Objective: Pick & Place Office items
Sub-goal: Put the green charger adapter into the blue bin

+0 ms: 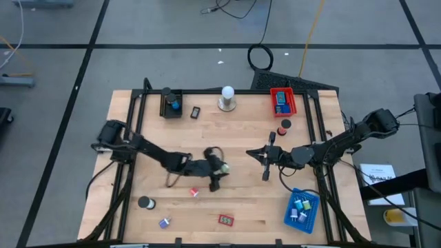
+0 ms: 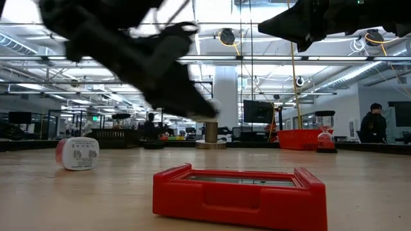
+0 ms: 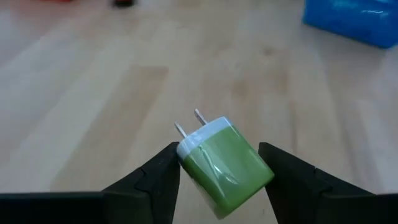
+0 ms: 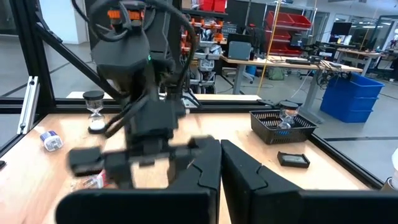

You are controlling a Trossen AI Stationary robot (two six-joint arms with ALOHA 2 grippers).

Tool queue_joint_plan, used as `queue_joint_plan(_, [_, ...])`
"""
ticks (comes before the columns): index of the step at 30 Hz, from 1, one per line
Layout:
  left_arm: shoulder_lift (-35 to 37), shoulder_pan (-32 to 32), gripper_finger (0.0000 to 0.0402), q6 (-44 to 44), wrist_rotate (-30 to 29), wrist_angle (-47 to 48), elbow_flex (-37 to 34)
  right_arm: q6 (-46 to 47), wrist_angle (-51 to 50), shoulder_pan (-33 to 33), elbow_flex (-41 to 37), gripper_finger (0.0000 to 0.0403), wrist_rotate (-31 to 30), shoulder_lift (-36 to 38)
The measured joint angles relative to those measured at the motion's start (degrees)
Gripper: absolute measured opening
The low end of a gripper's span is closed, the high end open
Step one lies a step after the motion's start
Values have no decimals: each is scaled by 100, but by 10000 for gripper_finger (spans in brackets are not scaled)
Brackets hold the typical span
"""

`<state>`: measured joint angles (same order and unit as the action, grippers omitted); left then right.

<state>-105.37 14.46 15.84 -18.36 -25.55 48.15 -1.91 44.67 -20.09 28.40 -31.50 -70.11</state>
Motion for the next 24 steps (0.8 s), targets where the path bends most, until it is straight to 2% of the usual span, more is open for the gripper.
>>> queue_joint_plan(4, [-782, -168, 200, -690, 658, -26, 775, 17, -35, 0, 0, 4, 1, 0])
queue_joint_plan(9, [-1392, -205, 200, -1133, 711, -180, 1178, 11, -117, 1, 0, 4, -1, 0])
queue_joint_plan(13, [-1468, -272, 209, -1068, 824, -112, 1180, 3, -151, 1, 0, 4, 1, 0])
queue_joint_plan(19, [-1465, -371, 288, -576, 1043, -39, 1176, 15, -134, 1, 0, 4, 1, 0])
queue_joint_plan(21, [-1402, -389, 304, -700, 1054, 179, 1173, 16, -141, 1, 0, 4, 1, -1])
queue_joint_plan(24, [-1122, -370, 304, -850, 887, 783, 1163, 16, -169, -1, 0, 4, 1, -53])
